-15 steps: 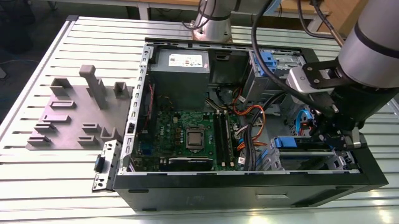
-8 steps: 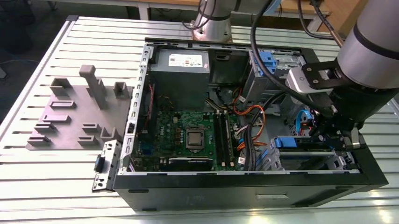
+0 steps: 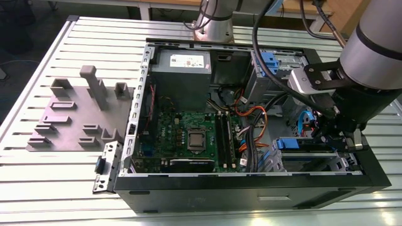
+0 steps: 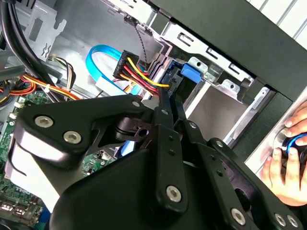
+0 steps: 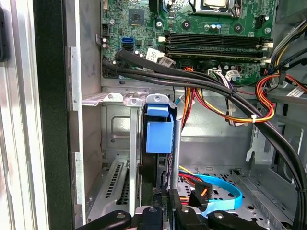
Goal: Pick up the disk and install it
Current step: 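Insert the first disk wire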
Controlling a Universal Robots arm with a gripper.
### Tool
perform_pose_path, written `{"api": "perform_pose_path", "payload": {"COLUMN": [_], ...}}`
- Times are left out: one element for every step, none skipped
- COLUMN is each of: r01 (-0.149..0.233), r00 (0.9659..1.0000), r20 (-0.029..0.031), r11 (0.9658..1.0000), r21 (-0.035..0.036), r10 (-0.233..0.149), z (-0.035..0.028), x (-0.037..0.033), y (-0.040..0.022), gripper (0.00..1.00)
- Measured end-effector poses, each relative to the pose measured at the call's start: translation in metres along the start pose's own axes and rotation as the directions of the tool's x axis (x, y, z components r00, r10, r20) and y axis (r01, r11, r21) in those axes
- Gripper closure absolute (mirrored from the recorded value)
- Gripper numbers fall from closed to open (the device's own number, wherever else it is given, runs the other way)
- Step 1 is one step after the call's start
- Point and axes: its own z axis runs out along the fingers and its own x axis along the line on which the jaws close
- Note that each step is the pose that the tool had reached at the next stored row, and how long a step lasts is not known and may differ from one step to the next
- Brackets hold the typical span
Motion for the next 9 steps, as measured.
{"api": "perform_pose_path", "payload": {"r01": [-0.001,-0.004,-0.007,-0.01,-0.014,-0.017,-0.02,-0.022,-0.024], "r00": [1.0,1.0,1.0,0.9999,0.9999,0.9998,0.9998,0.9997,0.9997], "r20": [-0.0003,-0.001,-0.0018,-0.0023,-0.003,-0.0037,-0.0043,-0.0047,-0.0051], "r11": [1.0,1.0,1.0,1.0,0.9999,0.9999,0.9998,0.9998,0.9997], "r21": [0.0001,0.0001,0.0002,0.0002,0.0004,0.0005,0.0006,0.0006,0.0007], "r10": [0.001,0.004,0.007,0.01,0.014,0.017,0.02,0.022,0.024], "z": [-0.0002,-0.0005,-0.0006,-0.0006,-0.0006,-0.0007,-0.0007,-0.0007,-0.0008], "x": [-0.0001,-0.0001,-0.0003,-0.0005,-0.0006,-0.0008,-0.001,-0.0011,-0.0013], "y": [-0.0001,-0.0001,-0.0001,-0.0001,-0.0001,-0.0002,-0.0002,-0.0002,-0.0002], "gripper": [0.84,0.84,0.84,0.84,0.84,0.84,0.84,0.84,0.84]}}
